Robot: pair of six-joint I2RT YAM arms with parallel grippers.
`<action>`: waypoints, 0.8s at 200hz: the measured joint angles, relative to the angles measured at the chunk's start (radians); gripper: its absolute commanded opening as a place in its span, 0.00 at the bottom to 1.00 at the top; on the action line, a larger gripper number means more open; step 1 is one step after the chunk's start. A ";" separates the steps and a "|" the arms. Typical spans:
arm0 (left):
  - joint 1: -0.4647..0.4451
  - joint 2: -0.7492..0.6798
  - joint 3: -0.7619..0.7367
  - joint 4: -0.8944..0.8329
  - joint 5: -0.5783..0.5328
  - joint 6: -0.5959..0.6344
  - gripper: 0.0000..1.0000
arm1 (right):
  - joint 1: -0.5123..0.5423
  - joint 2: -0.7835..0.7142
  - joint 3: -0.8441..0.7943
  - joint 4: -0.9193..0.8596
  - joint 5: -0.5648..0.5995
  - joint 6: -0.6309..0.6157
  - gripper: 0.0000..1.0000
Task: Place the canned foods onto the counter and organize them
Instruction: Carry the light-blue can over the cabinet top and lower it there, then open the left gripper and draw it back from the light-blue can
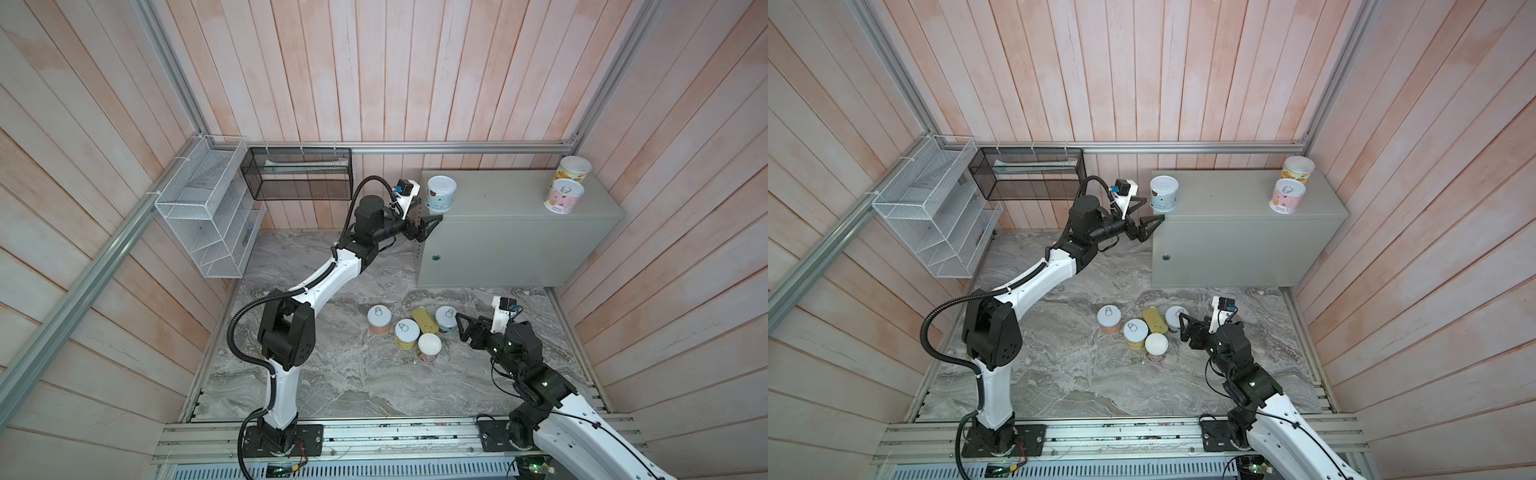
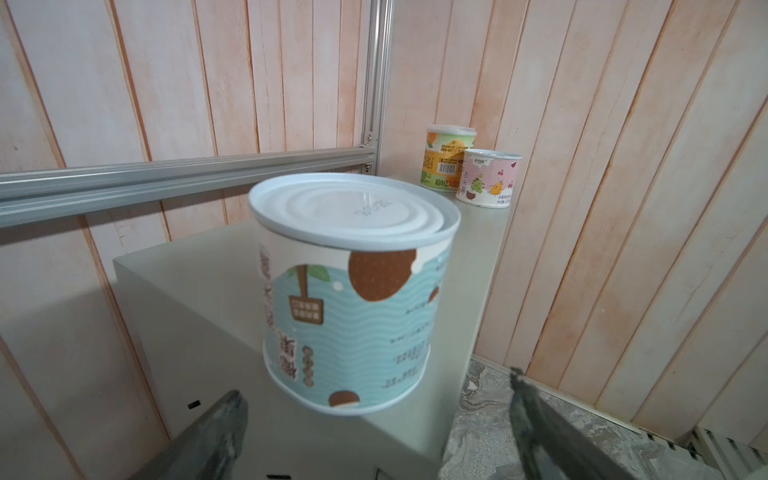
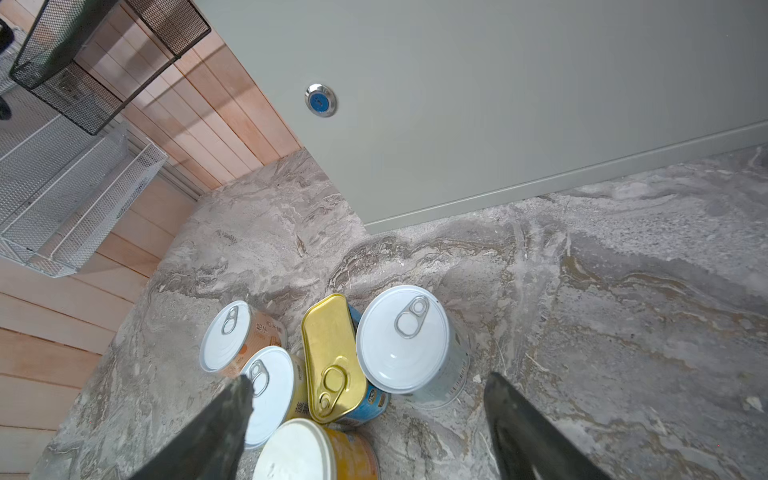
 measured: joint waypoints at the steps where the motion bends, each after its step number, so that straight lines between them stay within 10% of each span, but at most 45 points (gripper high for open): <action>1: 0.000 -0.001 -0.001 0.001 -0.002 0.000 1.00 | 0.000 0.000 0.000 0.000 0.000 0.000 0.86; 36: 0.000 -0.017 -0.017 0.031 -0.023 0.042 0.64 | 0.000 0.019 0.000 0.000 0.000 0.000 0.86; 107: 0.000 -0.040 -0.060 0.084 -0.021 0.076 0.37 | 0.000 0.021 0.000 0.004 0.000 0.000 0.86; 130: 0.000 -0.040 -0.060 0.087 -0.023 0.081 0.00 | 0.000 0.021 0.000 0.005 0.000 0.001 0.86; 160: 0.000 -0.040 -0.058 0.087 -0.037 0.082 0.01 | 0.000 0.021 0.000 0.006 0.000 0.004 0.86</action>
